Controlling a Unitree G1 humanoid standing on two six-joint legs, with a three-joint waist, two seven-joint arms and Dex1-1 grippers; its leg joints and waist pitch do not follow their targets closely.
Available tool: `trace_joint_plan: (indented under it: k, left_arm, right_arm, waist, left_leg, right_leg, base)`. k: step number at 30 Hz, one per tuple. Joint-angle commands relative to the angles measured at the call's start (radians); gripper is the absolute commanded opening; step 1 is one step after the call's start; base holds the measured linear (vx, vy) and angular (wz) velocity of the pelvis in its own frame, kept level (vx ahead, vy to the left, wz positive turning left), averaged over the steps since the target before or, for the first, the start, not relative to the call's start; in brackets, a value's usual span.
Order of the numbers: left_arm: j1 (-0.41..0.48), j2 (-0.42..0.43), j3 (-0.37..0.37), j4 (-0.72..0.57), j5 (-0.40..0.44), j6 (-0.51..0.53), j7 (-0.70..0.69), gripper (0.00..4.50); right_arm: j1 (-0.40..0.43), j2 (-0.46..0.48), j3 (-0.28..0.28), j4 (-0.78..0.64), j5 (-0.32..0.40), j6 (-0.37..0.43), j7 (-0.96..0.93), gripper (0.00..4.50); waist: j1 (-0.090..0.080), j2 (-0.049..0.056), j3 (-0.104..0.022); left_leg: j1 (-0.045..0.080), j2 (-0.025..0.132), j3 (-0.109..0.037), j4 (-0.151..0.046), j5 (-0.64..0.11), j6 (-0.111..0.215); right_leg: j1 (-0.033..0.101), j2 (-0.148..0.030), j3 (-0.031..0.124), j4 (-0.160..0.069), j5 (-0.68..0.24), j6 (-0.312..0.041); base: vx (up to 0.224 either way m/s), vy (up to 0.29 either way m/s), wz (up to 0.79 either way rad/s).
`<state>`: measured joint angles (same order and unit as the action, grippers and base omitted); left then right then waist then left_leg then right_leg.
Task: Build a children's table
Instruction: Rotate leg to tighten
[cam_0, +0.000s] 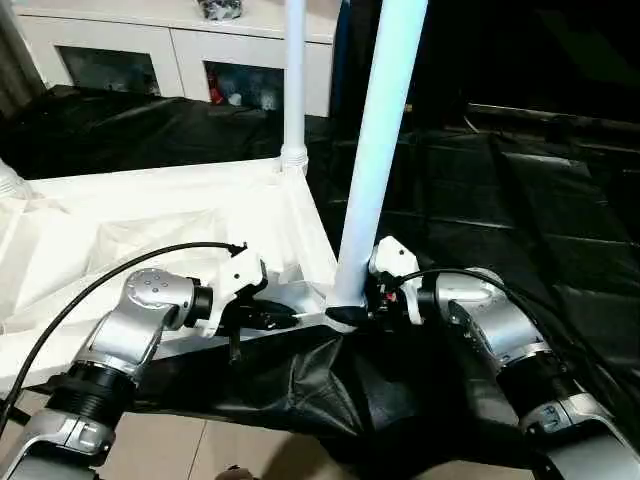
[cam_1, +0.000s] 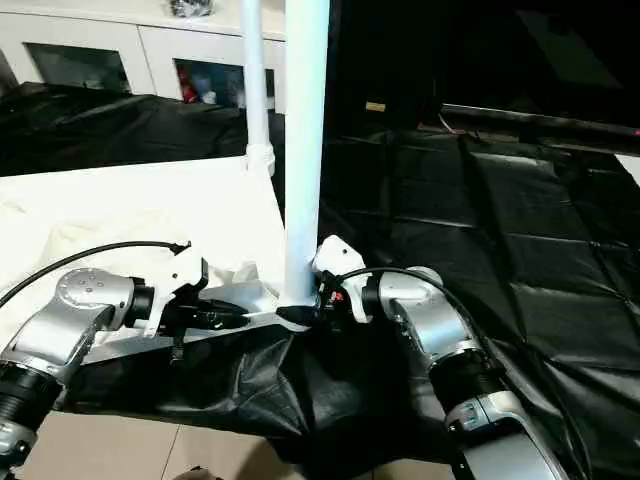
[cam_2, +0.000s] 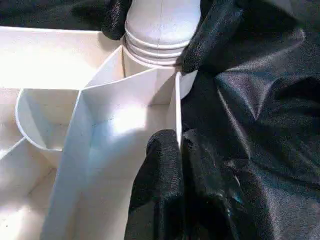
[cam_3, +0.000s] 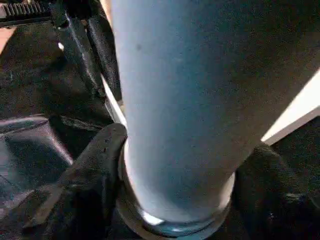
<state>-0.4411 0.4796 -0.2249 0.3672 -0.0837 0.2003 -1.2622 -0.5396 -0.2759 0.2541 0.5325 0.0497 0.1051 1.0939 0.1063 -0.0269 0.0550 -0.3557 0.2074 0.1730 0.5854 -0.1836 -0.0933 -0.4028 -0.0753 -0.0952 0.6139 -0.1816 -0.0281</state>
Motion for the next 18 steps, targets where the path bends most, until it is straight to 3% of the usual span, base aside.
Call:
trace_joint_plan:
  k: [1, 5, 7, 12, 13, 14, 17, 18]
  left_arm:
    - [-0.008, -0.02, -0.004, -0.05, -0.039, -0.01, -0.018, 0.0]
    - [-0.009, -0.021, -0.009, -0.035, -0.027, -0.017, 0.001, 0.0]
    - [-0.027, -0.042, -0.002, -0.006, 0.002, -0.007, 0.073, 0.0]
    - [-0.1, -0.168, 0.032, 0.097, 0.068, 0.039, 0.353, 0.0]
    - [-0.1, -0.168, 0.032, 0.097, 0.068, 0.039, 0.353, 0.0]
    - [-0.123, -0.217, 0.038, 0.122, 0.079, 0.056, 0.433, 0.0]
    - [-0.15, -0.28, 0.033, 0.143, 0.085, 0.065, 0.504, 0.0]
    - [-0.155, -0.296, 0.026, 0.144, 0.087, 0.058, 0.51, 0.0]
  right_arm:
    - [0.005, 0.008, 0.021, -0.024, 0.012, 0.001, 0.016, 2.84]
    - [0.011, 0.021, 0.004, -0.018, 0.014, 0.018, -0.024, 2.72]
    - [-0.004, 0.06, -0.022, 0.038, -0.016, 0.015, -0.151, 2.7]
    - [-0.073, 0.216, -0.112, 0.202, -0.038, 0.05, -0.541, 2.69]
    - [-0.073, 0.216, -0.112, 0.202, -0.038, 0.05, -0.541, 2.68]
    - [-0.091, 0.256, -0.122, 0.237, -0.043, 0.046, -0.623, 2.68]
    - [-0.117, 0.31, -0.12, 0.282, -0.058, 0.036, -0.714, 2.68]
    - [-0.128, 0.326, -0.117, 0.295, -0.066, 0.034, -0.743, 2.68]
  waist:
    - [-0.001, 0.009, -0.065]
    - [-0.002, 0.007, -0.066]
    - [-0.003, 0.008, -0.066]
    - [-0.019, 0.012, -0.062]
    - [-0.019, 0.012, -0.062]
    - [-0.018, 0.005, -0.064]
    - [-0.011, 0.008, -0.066]
    - [-0.012, 0.009, -0.067]
  left_leg:
    - [0.006, 0.03, -0.004, -0.069, -0.179, 0.033]
    - [0.005, 0.03, -0.004, -0.069, -0.172, 0.032]
    - [0.006, 0.03, -0.004, -0.069, -0.175, 0.029]
    - [0.012, 0.027, -0.01, -0.075, -0.233, -0.026]
    - [0.012, 0.027, -0.01, -0.075, -0.233, -0.026]
    - [0.01, 0.026, -0.007, -0.072, -0.212, -0.018]
    - [0.014, 0.026, -0.005, -0.07, -0.192, -0.01]
    - [0.008, 0.026, -0.007, -0.072, -0.18, -0.009]
  right_leg:
    - [0.055, -0.074, 0.061, -0.069, -0.206, -0.192]
    - [0.056, -0.073, 0.061, -0.067, -0.191, -0.193]
    - [0.054, -0.073, 0.061, -0.067, -0.191, -0.195]
    - [0.051, -0.077, 0.061, -0.083, -0.325, -0.161]
    - [0.051, -0.077, 0.061, -0.083, -0.325, -0.161]
    - [0.052, -0.076, 0.062, -0.08, -0.291, -0.161]
    - [0.049, -0.077, 0.063, -0.078, -0.261, -0.165]
    - [0.052, -0.076, 0.062, -0.075, -0.247, -0.165]
  base:
    - [0.0, 0.0, 0.0]
    - [0.0, 0.0, 0.0]
    - [0.0, 0.0, 0.0]
    - [0.0, 0.0, 0.0]
    - [0.0, 0.0, 0.0]
    - [0.0, 0.0, 0.0]
    - [0.0, 0.0, 0.0]
    - [0.0, 0.0, 0.0]
